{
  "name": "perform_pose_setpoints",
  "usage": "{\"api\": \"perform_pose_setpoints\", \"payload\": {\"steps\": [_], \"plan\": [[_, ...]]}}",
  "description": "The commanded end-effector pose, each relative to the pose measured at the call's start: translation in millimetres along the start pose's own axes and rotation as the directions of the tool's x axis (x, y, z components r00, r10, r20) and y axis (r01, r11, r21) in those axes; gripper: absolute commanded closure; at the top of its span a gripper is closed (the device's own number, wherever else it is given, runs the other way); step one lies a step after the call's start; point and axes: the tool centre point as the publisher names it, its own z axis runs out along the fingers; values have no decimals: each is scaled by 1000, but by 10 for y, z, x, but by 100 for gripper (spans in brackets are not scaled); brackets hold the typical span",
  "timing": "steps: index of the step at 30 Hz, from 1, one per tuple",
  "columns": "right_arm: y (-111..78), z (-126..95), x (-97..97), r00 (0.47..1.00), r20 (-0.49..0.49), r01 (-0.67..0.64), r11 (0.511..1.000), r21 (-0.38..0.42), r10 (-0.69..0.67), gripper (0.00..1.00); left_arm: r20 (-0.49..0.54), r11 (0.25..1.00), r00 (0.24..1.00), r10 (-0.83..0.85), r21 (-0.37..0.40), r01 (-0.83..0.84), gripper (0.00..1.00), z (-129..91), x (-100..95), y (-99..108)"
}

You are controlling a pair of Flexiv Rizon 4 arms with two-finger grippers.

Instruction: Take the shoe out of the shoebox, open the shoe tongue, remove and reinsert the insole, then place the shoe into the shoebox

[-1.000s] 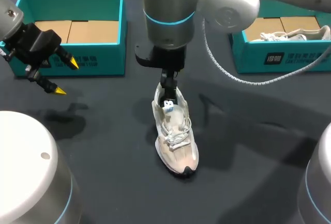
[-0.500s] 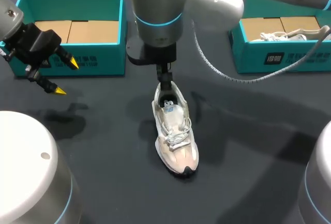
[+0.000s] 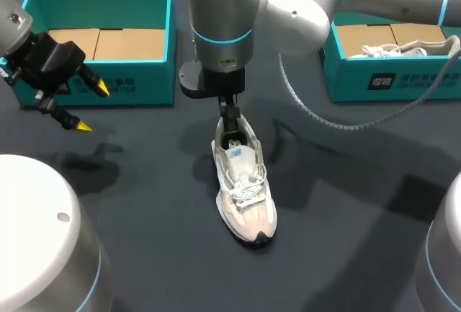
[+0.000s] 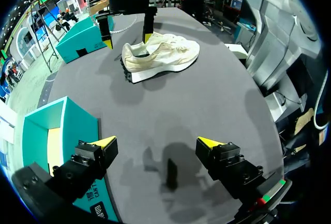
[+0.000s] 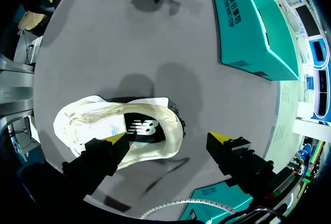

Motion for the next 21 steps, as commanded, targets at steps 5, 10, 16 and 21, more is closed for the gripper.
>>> {"api": "perform_pose_setpoints", "payload": {"steps": [5, 10, 16, 21], "plan": [[35, 264, -79, 1000, -26, 13, 1000, 19, -12, 0, -1, 1000, 1000, 0, -3, 0, 0, -4, 5, -1], [40, 391, -127, 999, -46, 25, 999, 22, -24, 8, -1, 1000, 1000, 0, -3, 0, 0, -4, 5, -1], [25, 505, -155, 998, -62, 29, 999, 21, -27, 10, -1, 1000, 1000, 0, -3, 0, 0, -4, 5, -1], [-14, 579, -149, 997, -71, 20, 1000, 14, -19, 17, -1, 1000, 1000, 0, -3, 0, 0, -4, 5, -1]]}}
